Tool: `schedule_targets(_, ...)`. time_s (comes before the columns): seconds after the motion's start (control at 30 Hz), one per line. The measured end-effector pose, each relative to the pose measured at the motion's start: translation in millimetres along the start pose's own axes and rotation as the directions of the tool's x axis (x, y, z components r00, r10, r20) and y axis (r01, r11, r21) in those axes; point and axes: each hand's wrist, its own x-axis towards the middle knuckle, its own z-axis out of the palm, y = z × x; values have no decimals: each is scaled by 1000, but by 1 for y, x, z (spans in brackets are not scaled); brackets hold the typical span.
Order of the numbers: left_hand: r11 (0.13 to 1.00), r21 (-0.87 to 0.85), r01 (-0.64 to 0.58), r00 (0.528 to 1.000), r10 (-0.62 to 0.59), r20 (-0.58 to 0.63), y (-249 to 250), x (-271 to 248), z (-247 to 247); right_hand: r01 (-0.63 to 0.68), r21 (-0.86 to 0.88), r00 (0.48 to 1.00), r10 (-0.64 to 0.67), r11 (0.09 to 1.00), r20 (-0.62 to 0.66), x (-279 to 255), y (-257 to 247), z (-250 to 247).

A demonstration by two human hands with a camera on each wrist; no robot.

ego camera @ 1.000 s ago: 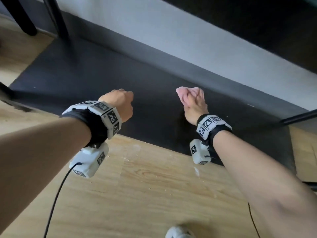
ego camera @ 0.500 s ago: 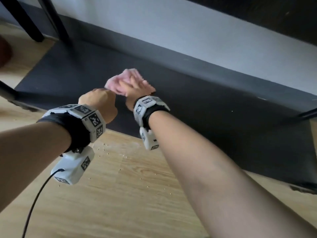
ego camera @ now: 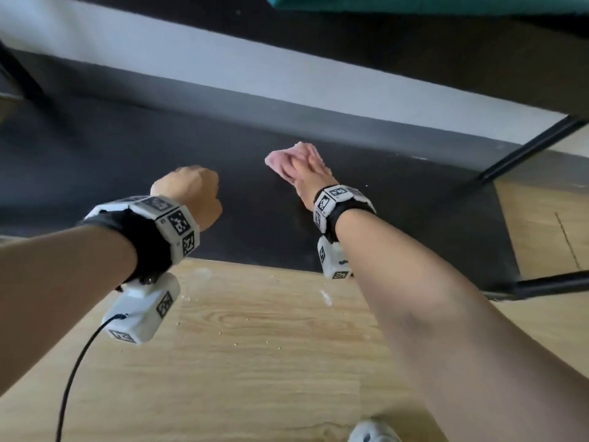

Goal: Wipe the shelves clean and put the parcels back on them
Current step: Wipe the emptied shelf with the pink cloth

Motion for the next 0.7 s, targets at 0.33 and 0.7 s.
schedule_targets(0.33, 995, 0, -97, 994, 96, 60, 52, 5, 18, -338, -22, 927, 329, 941, -181, -92, 54, 1)
schedule_targets(0.7, 999, 6, -37, 999, 37, 34, 56, 23, 18, -28, 84, 1000, 28, 996, 4, 18, -13, -5)
